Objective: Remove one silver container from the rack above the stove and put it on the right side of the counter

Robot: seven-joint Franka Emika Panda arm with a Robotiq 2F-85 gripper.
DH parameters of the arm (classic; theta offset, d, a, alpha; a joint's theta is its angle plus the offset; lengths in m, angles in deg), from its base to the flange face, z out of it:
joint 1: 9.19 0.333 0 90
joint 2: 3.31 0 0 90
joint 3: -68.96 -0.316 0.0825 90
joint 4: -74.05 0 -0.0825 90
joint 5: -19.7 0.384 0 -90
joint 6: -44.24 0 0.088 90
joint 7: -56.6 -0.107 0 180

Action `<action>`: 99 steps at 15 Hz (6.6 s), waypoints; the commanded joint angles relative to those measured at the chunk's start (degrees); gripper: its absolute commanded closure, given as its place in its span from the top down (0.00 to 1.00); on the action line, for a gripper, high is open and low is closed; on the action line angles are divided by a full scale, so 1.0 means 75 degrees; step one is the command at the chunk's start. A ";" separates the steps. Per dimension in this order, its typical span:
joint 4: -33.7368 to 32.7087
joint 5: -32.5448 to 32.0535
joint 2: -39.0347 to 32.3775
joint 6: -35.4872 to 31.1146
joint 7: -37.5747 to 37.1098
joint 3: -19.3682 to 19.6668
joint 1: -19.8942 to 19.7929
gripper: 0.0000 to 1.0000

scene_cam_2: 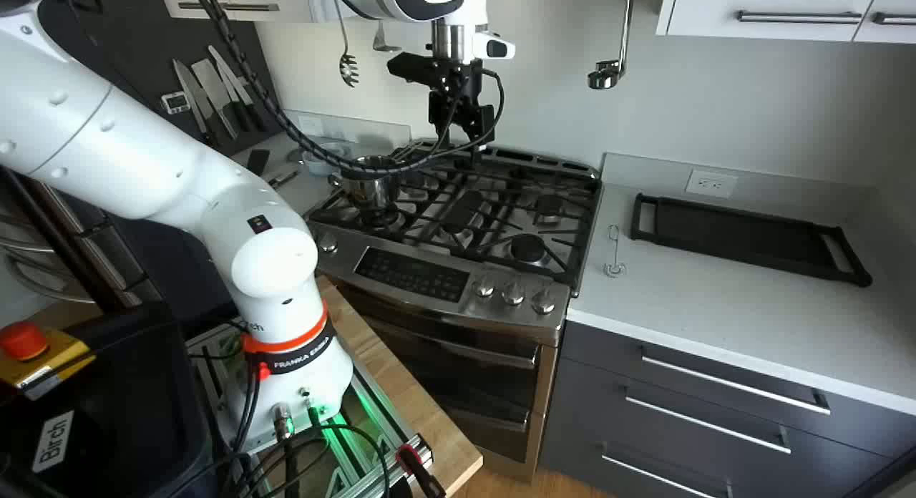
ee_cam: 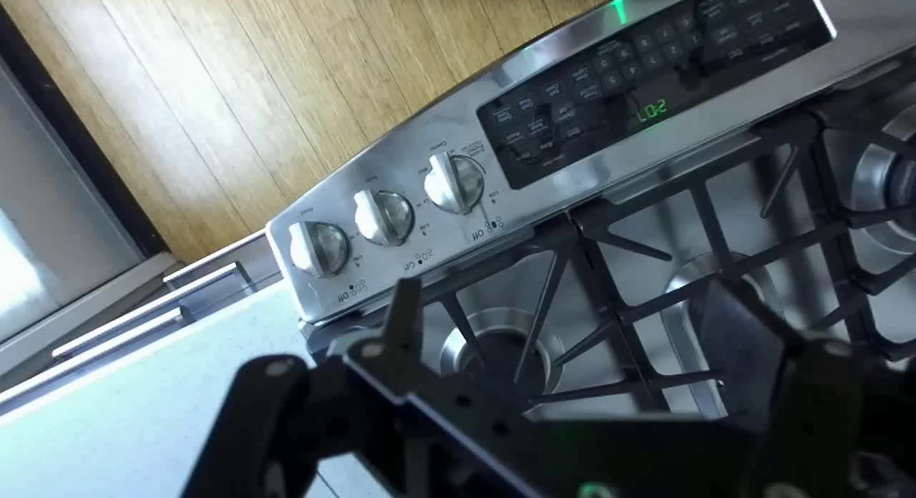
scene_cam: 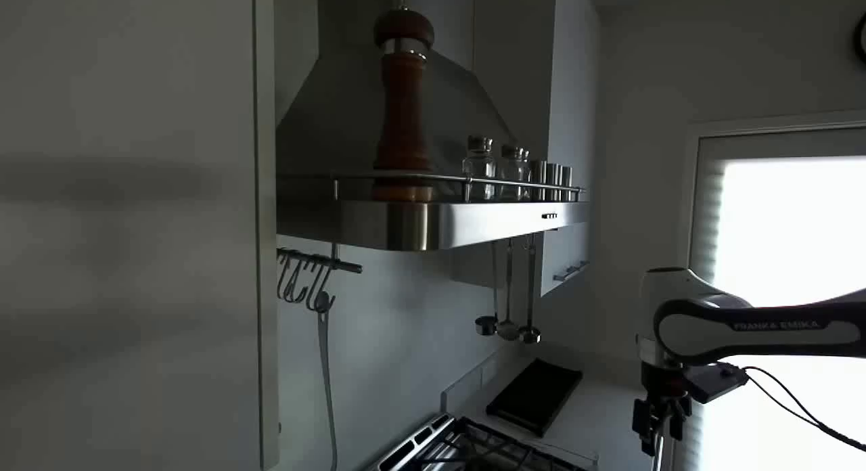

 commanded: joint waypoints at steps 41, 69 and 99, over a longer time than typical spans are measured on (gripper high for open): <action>-0.0860 -0.0691 0.0158 -0.0315 -0.0003 -0.0356 -0.0068 1.00; -0.4555 -0.3645 0.0571 -0.0019 0.1072 -0.0430 -0.0328 1.00; -0.6838 -0.4028 -0.1327 -0.3993 0.1480 -0.0723 -0.0521 1.00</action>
